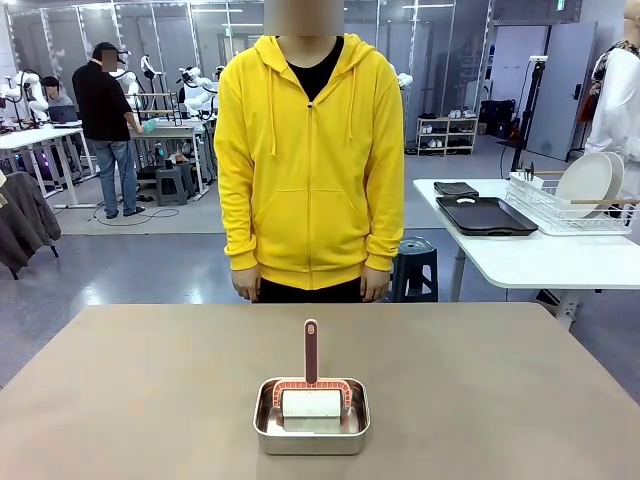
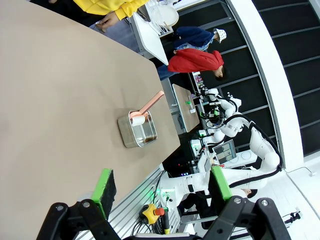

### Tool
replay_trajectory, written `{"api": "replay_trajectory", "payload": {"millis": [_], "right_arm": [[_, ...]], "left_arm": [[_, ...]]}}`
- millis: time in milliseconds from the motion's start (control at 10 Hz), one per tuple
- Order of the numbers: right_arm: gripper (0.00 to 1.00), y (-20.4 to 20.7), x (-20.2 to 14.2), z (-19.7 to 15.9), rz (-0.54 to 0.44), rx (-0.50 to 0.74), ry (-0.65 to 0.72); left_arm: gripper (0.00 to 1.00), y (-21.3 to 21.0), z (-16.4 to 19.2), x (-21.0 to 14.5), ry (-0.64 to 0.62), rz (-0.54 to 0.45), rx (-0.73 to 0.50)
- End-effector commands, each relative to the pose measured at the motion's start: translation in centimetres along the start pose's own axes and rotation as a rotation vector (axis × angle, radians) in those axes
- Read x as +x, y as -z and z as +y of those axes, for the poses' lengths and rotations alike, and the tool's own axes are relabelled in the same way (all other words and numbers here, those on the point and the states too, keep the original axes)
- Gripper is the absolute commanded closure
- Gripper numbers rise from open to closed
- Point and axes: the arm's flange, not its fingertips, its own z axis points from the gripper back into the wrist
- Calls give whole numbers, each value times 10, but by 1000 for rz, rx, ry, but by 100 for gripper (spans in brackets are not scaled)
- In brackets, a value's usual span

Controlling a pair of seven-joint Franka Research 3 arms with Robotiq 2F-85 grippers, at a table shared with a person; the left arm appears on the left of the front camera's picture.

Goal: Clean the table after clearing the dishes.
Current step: Place the Lint Roller back on top of the Airtight Container.

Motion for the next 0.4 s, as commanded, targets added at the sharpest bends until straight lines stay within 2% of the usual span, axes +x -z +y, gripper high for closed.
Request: {"api": "replay_trajectory", "payload": {"millis": [0, 300], "right_arm": [[0, 0, 1, 2, -2, 1, -5], [0, 0, 1, 2, -2, 1, -5]], "left_arm": [[5, -2, -1, -1, 4, -7, -10], [5, -2, -1, -1, 4, -7, -10]]}}
